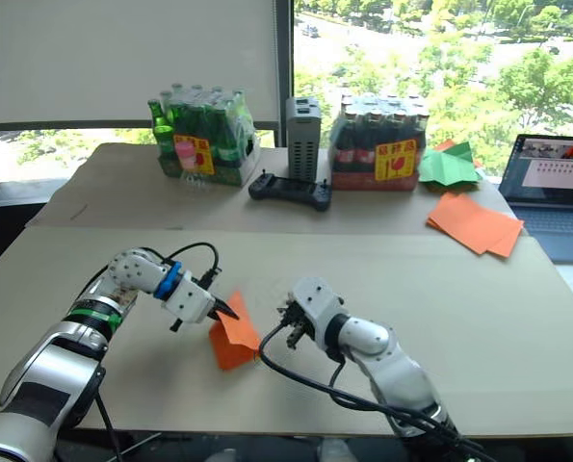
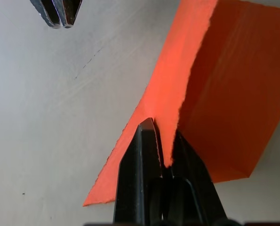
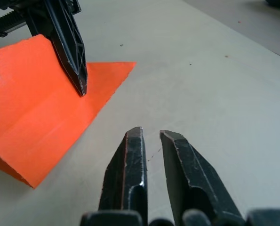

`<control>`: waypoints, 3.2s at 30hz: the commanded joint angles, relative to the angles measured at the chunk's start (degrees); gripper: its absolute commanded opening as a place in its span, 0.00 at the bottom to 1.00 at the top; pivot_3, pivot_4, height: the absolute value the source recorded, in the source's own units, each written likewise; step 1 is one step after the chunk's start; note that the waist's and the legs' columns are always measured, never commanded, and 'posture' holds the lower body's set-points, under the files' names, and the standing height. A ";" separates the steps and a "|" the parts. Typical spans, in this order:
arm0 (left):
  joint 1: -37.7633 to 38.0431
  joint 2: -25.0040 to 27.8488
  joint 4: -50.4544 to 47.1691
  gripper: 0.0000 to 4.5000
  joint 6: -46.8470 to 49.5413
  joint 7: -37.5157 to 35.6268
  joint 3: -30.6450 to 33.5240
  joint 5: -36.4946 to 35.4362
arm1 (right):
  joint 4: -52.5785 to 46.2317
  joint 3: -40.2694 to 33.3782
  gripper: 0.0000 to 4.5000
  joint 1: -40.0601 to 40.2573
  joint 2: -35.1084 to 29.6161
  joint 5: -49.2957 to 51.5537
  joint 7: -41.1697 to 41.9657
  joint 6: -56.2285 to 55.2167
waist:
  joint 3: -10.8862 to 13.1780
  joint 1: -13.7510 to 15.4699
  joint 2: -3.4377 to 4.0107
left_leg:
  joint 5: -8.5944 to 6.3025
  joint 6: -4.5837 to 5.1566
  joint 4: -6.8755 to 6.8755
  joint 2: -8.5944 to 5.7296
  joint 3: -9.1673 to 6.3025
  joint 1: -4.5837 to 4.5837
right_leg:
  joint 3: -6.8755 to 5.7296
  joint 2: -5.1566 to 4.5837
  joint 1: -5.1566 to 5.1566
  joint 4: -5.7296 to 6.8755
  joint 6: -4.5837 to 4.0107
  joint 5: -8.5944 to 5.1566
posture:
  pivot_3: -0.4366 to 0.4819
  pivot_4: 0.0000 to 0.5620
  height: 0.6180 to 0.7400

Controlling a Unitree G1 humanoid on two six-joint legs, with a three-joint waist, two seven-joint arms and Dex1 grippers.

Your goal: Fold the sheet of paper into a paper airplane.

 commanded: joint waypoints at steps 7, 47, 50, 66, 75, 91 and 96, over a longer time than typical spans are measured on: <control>18.01 1.91 -43.93 0.00 50.66 15.84 4.76 1.56 | -2.37 -10.55 0.98 0.45 -5.35 2.05 0.35 -3.79 | 0.00 0.07 0.01 | -0.01 0.02 0.00 0.02 -0.05 -0.03 | 0.00 -0.01 -0.02 0.06 0.02 -0.01 | 0.48 0.27 0.94; 37.59 12.86 -69.29 0.55 82.53 18.89 24.10 -29.53 | 0.43 8.43 0.43 1.80 -2.82 -3.29 0.59 -11.62 | 0.04 0.05 -0.03 | -0.02 0.02 0.00 0.09 0.01 0.44 | 0.01 0.05 0.38 0.01 -0.05 0.03 | 0.48 0.27 0.94; 37.01 12.78 -68.87 0.55 82.58 19.27 23.92 -29.83 | 1.31 8.23 0.21 1.63 -2.62 -3.51 1.18 -13.16 | 0.04 0.04 -0.03 | -0.02 0.02 0.00 0.08 0.01 0.44 | 0.01 0.04 0.38 0.02 -0.06 0.03 | 0.48 0.27 0.94; 36.46 12.22 -66.45 0.55 85.82 19.37 24.55 -36.21 | 15.48 9.49 0.01 -5.93 -17.08 -5.30 24.70 -51.74 | 0.04 -0.14 -0.04 | -0.03 0.02 0.00 0.09 0.04 0.54 | 0.01 0.05 0.49 -0.01 -0.05 0.03 | 0.48 0.27 0.94; 37.26 12.39 -66.94 0.55 86.31 19.44 24.86 -36.91 | 22.80 9.29 0.15 -7.41 -14.32 -8.04 25.48 -56.82 | 0.04 0.01 -0.04 | -0.03 0.02 0.01 0.08 0.04 0.53 | 0.01 0.04 0.49 0.00 -0.07 0.04 | 0.48 0.27 0.94; 29.49 8.78 -52.27 0.01 74.54 13.92 14.79 -27.60 | 3.79 4.32 0.91 -1.35 -12.71 -3.96 22.89 -37.05 | 0.04 0.32 -0.04 | -0.02 0.02 0.01 0.05 0.01 0.52 | 0.00 0.03 0.51 0.01 -0.07 0.04 | 0.48 0.27 0.94; 26.98 6.34 -46.42 0.01 65.14 11.43 8.25 -20.31 | -3.27 3.91 0.91 0.90 -11.54 -2.93 20.94 -29.45 | 0.04 0.23 -0.04 | -0.02 0.02 0.01 0.05 0.02 0.51 | 0.01 0.03 0.50 0.00 -0.07 0.04 | 0.48 0.27 0.94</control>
